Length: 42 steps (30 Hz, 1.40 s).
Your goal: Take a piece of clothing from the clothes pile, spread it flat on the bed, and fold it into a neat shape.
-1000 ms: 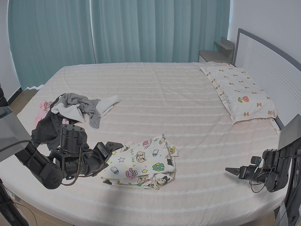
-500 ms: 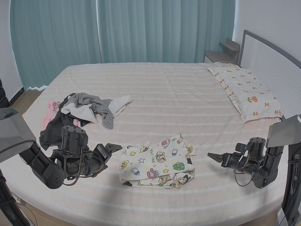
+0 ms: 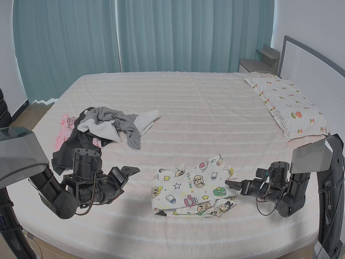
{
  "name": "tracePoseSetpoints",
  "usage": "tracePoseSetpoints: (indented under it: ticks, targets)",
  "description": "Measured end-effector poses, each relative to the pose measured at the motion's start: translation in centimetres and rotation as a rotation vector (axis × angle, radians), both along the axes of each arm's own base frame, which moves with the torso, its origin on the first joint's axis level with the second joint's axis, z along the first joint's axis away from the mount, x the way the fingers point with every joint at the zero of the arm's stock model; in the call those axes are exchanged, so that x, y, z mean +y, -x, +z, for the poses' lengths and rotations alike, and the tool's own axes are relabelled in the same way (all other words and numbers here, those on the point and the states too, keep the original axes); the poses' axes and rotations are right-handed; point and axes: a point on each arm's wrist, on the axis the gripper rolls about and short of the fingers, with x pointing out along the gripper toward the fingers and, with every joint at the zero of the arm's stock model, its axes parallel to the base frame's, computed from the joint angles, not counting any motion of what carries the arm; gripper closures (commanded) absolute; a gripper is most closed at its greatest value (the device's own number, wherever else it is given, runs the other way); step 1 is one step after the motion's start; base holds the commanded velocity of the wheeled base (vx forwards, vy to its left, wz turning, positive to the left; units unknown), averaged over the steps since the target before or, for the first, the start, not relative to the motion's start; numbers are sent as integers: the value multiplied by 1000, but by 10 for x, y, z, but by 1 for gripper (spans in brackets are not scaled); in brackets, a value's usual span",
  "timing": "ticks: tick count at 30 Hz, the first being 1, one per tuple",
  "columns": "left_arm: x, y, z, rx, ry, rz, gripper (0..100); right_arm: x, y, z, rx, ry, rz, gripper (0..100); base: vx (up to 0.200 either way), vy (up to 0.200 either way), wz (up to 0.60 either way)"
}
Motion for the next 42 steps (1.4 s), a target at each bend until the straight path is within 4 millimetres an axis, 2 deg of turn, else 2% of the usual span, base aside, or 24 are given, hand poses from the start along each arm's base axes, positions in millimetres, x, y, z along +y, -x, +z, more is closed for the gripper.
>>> tracePoseSetpoints:
  ticks: [10,21,28,29,42]
  targets:
    - [-1,0,-3,8,-3,-2,0,3,0,-9,63,14,8,0,0,0,0]
    - [-1,0,-4,10,-4,-2,0,24,-5,-16,63,52,78,0,0,0,0]
    - [-1,0,-4,11,-4,-2,0,24,-3,-18,63,61,65,0,0,0,0]
    - [-1,0,-4,12,-3,-1,0,24,-3,-18,63,62,63,100,0,0,0]
    - [0,1,-4,14,-3,0,0,21,6,-15,40,57,60,100,0,0,0]
